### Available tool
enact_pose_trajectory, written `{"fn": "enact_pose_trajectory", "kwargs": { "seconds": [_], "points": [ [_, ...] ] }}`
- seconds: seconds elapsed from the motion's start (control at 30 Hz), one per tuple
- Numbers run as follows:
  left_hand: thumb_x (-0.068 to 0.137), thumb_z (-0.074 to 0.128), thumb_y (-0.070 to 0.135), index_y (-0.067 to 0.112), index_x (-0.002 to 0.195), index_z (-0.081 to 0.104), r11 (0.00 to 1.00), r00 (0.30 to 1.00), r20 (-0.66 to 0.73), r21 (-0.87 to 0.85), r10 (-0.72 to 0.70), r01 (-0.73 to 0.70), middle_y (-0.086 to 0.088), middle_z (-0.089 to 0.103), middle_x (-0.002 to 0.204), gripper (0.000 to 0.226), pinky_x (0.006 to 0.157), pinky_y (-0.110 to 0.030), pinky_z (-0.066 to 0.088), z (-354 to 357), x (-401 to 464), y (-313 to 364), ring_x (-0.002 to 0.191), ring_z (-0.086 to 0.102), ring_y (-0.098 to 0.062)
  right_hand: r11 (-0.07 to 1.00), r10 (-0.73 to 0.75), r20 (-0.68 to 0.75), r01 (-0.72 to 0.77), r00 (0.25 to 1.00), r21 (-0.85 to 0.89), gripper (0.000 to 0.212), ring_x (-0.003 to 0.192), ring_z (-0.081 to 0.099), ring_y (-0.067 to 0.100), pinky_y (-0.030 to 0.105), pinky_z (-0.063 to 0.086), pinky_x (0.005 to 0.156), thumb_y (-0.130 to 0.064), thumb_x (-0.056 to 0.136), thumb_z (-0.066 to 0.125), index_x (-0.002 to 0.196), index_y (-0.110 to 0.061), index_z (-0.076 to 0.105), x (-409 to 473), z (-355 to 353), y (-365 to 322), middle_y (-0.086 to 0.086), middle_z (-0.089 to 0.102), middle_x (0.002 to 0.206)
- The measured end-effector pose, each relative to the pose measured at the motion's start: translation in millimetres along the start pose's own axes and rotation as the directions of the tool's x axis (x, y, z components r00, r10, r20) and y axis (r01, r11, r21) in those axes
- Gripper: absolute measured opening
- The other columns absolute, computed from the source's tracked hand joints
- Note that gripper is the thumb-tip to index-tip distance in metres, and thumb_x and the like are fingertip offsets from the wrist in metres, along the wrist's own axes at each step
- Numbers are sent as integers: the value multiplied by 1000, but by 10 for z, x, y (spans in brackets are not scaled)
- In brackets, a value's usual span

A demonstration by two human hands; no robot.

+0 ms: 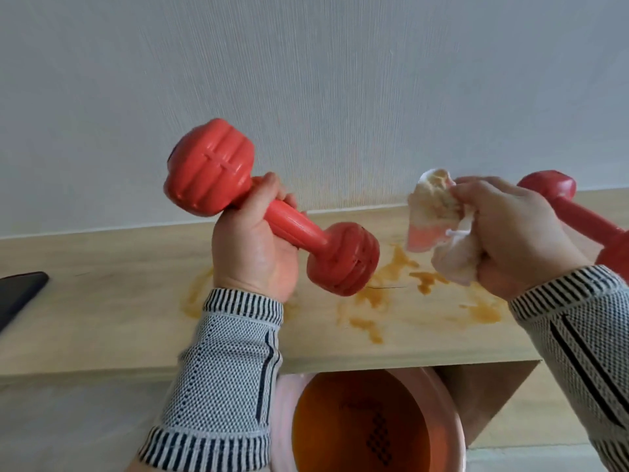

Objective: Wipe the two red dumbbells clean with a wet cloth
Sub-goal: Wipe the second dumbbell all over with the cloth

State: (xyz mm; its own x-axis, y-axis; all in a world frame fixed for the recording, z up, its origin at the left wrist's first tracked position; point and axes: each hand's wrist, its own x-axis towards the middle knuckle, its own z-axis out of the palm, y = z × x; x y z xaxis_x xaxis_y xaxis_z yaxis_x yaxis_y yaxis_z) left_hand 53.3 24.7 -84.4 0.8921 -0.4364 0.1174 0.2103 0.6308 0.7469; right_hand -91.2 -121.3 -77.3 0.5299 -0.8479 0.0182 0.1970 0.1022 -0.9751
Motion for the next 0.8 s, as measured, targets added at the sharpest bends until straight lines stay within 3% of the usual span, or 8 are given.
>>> {"fn": "enact_pose_trajectory", "kwargs": {
  "seconds": [0.1, 0.17, 0.27, 0.43, 0.57, 0.67, 0.8],
  "points": [
    [90, 65, 17, 21, 65, 52, 999, 998, -60, 25, 36, -35, 6, 47, 60, 29, 59, -29, 44, -13, 14, -23, 52, 49, -10, 998, -59, 19, 59, 998, 0, 12, 49, 66, 19, 26, 46, 39, -14, 94, 58, 100, -8, 66, 4, 54, 55, 1, 68, 62],
    [89, 68, 20, 22, 62, 51, 998, 996, -77, 54, 44, -40, 6, 44, 56, 32, 55, -27, 42, 8, -7, -32, 49, 46, -9, 970, -166, 50, 172, 985, -173, 16, 66, 71, 20, 30, 53, 51, -25, 90, 65, 102, -15, 67, 23, 91, 93, -1, 72, 77],
    [89, 67, 22, 22, 61, 50, 991, 998, -22, 120, 64, -61, 6, 41, 52, 32, 51, -25, 39, 37, -33, -70, 46, 42, -10, 819, -318, 168, 360, 933, -447, 21, 77, 70, 9, 26, 55, 59, -27, 87, 68, 107, -23, 65, -9, 190, 136, -5, 72, 91],
    [90, 64, 13, 26, 49, 52, 978, 985, 131, 163, 112, -133, 6, 38, 48, 45, 55, -28, 36, 52, -50, -159, 46, 38, -11, 542, -459, 387, 597, 800, -592, 19, 70, 63, 3, 8, 45, 62, -27, 87, 67, 106, -26, 64, -145, 393, 224, -13, 68, 85],
    [89, 64, 15, 26, 45, 53, 976, 975, 189, 161, 117, -149, 8, 39, 46, 46, 56, -32, 37, 117, -97, -199, 46, 39, -11, 306, -420, 532, 667, 735, -680, 19, 81, 63, 20, 31, 48, 72, -30, 90, 61, 105, -20, 67, -161, 461, 364, 0, 69, 90],
    [86, 68, 19, 27, 48, 57, 951, 973, 106, 210, 207, -225, 9, 43, 48, 40, 55, -31, 38, 121, -81, -234, 48, 42, -11, 212, -477, 581, 727, 660, -653, 14, 71, 62, 27, 40, 51, 64, -25, 86, 62, 90, -13, 68, -182, 462, 435, 4, 65, 84],
    [84, 74, 26, 23, 50, 54, 947, 962, -123, 241, 245, -211, 8, 47, 47, 39, 57, -31, 40, 136, -72, -224, 48, 46, -11, 171, -590, 574, 783, 568, -598, 14, 53, 59, 28, 34, 49, 47, -22, 77, 59, 79, -15, 71, -316, 514, 507, 5, 62, 75]
  ]
}}
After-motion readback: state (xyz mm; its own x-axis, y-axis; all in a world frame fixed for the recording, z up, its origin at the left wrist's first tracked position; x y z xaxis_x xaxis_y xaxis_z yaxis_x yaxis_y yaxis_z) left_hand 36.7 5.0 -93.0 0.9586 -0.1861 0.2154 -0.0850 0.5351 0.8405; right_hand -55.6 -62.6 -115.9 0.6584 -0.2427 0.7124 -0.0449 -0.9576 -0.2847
